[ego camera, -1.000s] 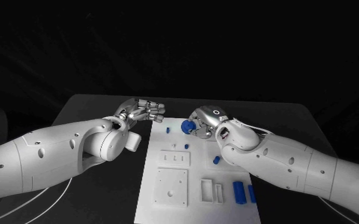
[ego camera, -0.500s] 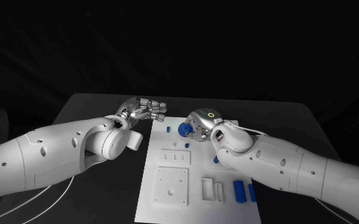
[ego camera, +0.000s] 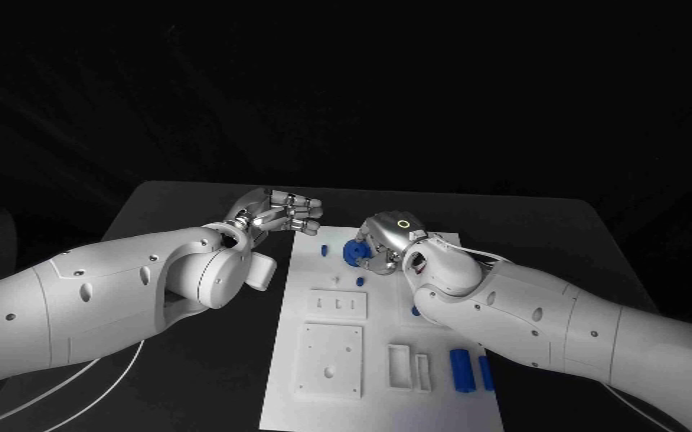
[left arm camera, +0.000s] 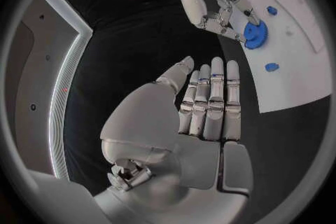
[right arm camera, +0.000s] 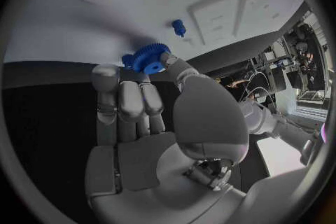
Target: Assemble the parts on the task board
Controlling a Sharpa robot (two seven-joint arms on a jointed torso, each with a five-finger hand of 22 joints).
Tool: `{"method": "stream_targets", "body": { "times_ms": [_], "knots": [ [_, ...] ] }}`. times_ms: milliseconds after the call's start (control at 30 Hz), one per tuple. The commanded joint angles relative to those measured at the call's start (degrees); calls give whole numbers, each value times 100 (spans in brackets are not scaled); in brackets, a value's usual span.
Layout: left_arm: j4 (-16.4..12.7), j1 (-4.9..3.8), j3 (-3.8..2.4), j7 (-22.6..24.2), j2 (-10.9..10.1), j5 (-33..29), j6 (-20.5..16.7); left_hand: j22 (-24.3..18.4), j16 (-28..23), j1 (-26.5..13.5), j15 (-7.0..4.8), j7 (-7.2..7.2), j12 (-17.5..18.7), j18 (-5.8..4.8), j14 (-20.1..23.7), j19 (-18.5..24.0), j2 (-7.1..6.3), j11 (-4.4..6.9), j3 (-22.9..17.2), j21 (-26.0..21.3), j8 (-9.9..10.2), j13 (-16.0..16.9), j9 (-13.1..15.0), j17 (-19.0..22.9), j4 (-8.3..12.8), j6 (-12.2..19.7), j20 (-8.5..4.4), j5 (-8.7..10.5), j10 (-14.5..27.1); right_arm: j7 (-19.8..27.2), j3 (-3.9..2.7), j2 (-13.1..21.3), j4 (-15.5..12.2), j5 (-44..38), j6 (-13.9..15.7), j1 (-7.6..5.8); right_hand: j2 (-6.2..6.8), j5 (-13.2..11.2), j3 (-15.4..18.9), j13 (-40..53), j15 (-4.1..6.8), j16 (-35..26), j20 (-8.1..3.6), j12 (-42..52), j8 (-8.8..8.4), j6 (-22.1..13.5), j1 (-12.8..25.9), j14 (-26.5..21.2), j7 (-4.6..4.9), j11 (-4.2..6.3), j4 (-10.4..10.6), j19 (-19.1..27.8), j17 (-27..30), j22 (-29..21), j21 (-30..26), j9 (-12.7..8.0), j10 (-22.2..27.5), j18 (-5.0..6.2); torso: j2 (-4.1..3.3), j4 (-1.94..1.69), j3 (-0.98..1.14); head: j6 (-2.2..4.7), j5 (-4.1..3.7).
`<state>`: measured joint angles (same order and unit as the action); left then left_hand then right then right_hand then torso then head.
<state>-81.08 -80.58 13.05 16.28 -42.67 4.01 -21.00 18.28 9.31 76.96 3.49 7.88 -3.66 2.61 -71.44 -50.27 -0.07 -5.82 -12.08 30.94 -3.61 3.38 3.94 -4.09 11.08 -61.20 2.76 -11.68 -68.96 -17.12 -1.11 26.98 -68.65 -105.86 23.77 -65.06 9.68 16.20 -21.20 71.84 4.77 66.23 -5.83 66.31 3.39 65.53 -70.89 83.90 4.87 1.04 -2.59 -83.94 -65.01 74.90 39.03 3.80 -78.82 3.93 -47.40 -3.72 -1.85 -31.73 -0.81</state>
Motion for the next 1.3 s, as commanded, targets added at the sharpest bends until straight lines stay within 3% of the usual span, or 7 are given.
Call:
{"method": "stream_targets", "body": {
  "times_ms": [33,467,1067,1300],
  "knots": [
    [-6,-7,-6,38,18,22,69,7,-27,0,35,-2,28,112,-4,2,-41,4,-30,22,1,-3,2,4,-4,29,-6,3,44,-48,11,-32,35,-89,-94,3,24,-37,-15,-21,27,-42,-44,-42,15,200,-40,-19,-93,11,22,-49,17,429,-53,2,33,-50,-2,-4,-2,-1,3],
    [1,-7,-6,34,30,22,82,20,-30,-20,37,1,28,114,-1,35,-36,2,-34,71,3,-3,1,5,20,38,-3,8,49,-75,21,-113,170,-73,-55,3,105,-206,-7,-162,-36,-104,16,-173,16,-451,-36,-29,85,-100,21,-52,81,416,-148,-24,105,7,1,3,1,13,19],
    [10,-7,-7,34,45,22,89,20,-30,-20,37,1,28,114,-1,35,-36,2,-34,71,3,-3,1,5,20,38,-3,8,49,-68,29,-159,233,-15,-109,2,109,-330,116,-277,-50,-157,36,-243,17,-645,-44,-38,120,-123,17,-57,126,405,-252,-24,165,30,2,4,4,23,30],
    [16,-7,-7,36,47,22,90,20,-30,-20,37,1,28,114,-1,35,-36,2,-34,71,3,-3,1,5,20,38,-3,8,49,-46,31,-130,194,27,25,2,100,-312,170,-295,-46,-159,33,-239,13,-795,-44,-38,126,-124,39,-67,126,407,-263,-28,170,32,2,4,1,34,34]
  ]
}}
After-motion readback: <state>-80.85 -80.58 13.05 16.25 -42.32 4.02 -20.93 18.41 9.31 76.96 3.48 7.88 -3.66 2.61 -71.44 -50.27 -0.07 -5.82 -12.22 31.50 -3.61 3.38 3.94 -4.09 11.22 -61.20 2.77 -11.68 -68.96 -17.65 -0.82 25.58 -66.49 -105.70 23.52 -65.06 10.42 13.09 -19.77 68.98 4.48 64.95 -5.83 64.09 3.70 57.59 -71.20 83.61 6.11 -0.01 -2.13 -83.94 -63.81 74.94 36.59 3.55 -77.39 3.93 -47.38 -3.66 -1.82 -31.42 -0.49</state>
